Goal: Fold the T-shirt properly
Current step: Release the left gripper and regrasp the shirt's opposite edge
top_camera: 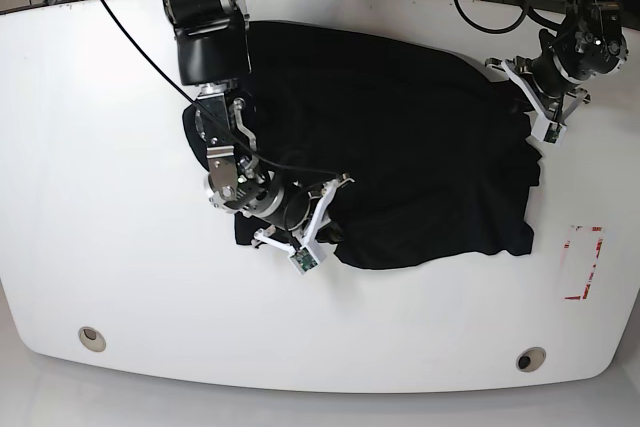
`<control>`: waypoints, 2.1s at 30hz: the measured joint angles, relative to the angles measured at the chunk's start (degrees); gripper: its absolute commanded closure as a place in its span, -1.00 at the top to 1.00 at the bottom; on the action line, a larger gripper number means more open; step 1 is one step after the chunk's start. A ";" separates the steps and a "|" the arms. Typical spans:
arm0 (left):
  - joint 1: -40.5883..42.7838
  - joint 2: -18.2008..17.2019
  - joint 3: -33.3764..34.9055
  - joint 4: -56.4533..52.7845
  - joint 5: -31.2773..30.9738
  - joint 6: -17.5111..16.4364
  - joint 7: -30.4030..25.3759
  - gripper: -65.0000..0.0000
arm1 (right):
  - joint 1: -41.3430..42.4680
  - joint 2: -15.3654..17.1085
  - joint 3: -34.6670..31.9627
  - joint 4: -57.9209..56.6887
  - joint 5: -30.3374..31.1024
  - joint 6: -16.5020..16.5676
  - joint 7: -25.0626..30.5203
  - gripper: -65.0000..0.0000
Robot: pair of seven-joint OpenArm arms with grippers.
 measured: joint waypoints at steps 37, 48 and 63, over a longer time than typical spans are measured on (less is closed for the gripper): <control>-12.98 1.46 -18.03 -15.45 -12.72 -5.60 0.55 0.59 | -10.08 2.99 0.26 14.34 -0.11 -0.20 -1.44 -1.00; -24.17 1.25 -14.67 -29.70 -0.96 -5.46 -0.22 0.59 | -10.10 2.97 0.26 14.38 0.20 -0.42 -1.40 -1.00; -26.29 4.70 -9.81 -35.15 -0.70 -5.79 -0.50 0.11 | -11.91 2.95 0.22 20.00 0.28 -0.17 -1.36 -1.00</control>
